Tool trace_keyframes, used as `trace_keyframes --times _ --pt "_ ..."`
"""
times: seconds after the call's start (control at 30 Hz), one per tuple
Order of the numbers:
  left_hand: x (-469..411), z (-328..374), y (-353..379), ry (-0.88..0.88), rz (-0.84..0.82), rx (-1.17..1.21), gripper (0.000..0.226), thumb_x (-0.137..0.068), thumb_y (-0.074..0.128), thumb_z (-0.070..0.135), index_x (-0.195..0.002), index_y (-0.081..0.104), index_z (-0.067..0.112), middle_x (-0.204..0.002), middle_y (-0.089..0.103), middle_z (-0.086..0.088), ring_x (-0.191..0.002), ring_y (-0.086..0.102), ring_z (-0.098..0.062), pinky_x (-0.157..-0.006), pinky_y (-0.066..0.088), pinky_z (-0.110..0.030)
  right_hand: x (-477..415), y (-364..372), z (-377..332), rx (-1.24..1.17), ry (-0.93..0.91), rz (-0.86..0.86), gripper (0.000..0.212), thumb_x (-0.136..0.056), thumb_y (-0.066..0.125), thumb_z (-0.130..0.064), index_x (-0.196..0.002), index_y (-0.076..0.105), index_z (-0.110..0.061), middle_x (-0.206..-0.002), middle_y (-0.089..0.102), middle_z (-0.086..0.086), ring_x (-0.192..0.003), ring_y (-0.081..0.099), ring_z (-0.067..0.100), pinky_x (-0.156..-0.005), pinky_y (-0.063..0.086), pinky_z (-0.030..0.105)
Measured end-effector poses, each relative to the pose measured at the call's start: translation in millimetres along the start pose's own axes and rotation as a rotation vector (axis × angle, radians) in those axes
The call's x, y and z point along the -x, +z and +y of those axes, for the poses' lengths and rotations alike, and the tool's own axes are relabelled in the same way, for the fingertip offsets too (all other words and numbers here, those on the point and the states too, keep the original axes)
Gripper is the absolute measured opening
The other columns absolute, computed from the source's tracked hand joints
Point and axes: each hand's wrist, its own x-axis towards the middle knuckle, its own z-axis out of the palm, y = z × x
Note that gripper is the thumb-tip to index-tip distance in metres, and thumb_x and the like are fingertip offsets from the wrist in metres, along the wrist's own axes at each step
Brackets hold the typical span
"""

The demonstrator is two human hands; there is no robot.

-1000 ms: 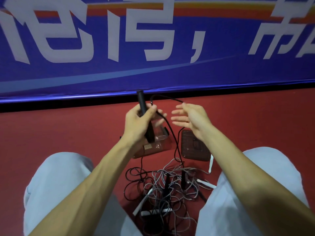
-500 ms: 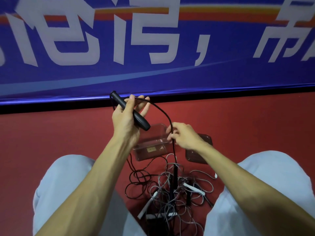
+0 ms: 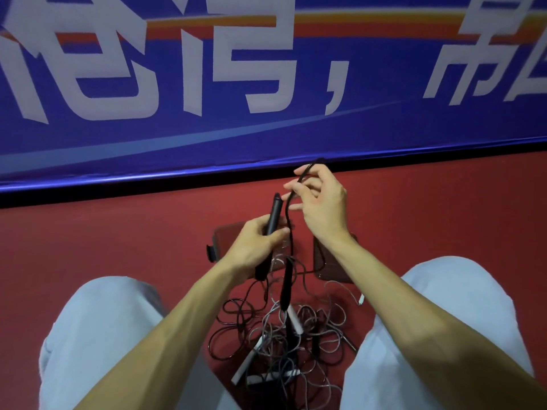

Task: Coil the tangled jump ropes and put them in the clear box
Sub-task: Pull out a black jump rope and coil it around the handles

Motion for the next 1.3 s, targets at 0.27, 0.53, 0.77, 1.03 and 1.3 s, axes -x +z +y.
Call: trace_keyframes --times 0.27,0.53,0.77,1.03,1.3 --pt "-2 3 8 0.009 0.069 0.066 0.01 -0.096 0.054 0.001 -0.088 0.057 0.006 -0.063 0.066 0.005 -0.059 0.063 -0.005 -0.064 0.054 -0.026 -8 -8 7 -0.052 0.108 -0.051 0.013 -0.092 0.055 0.001 -0.101 0.052 -0.009 -0.079 0.068 0.007 -0.067 0.071 0.017 -0.055 0.058 0.031" --pt "-4 25 -5 -0.001 0.228 0.503 0.006 -0.096 0.054 0.004 -0.091 0.056 0.005 -0.071 0.064 -0.005 -0.072 0.072 -0.021 -0.057 0.06 -0.031 -8 -12 17 0.054 0.569 -0.261 0.027 -0.103 0.035 -0.014 -0.113 0.056 -0.002 -0.099 0.067 0.016 -0.075 0.063 0.022 -0.067 0.054 0.029" --pt "0 42 -33 0.105 0.291 0.779 0.009 -0.097 0.053 0.003 -0.089 0.057 0.005 -0.077 0.066 -0.008 -0.083 0.073 -0.027 -0.07 0.061 -0.034 10 -4 16 0.205 0.502 -0.683 0.023 -0.098 0.04 -0.011 -0.1 0.064 -0.01 -0.092 0.059 0.009 -0.086 0.054 0.017 -0.071 0.044 0.027" --pt "0 41 -39 0.127 0.302 0.759 0.003 -0.097 0.054 0.005 -0.094 0.056 0.004 -0.084 0.066 -0.011 -0.087 0.073 -0.029 -0.071 0.06 -0.034 10 -1 20 0.189 0.251 -0.584 0.006 -0.093 0.06 -0.009 -0.093 0.066 -0.009 -0.08 0.065 0.0 -0.078 0.062 0.013 -0.077 0.057 0.044" --pt "-9 18 -31 0.084 0.357 0.388 0.006 -0.098 0.055 0.015 -0.095 0.059 0.011 -0.097 0.07 -0.011 -0.087 0.071 -0.022 -0.08 0.058 -0.033 -1 -8 16 0.129 0.247 -0.252 0.014 -0.083 0.071 -0.003 -0.081 0.074 -0.016 -0.073 0.069 0.0 -0.071 0.066 0.015 -0.075 0.059 0.037"
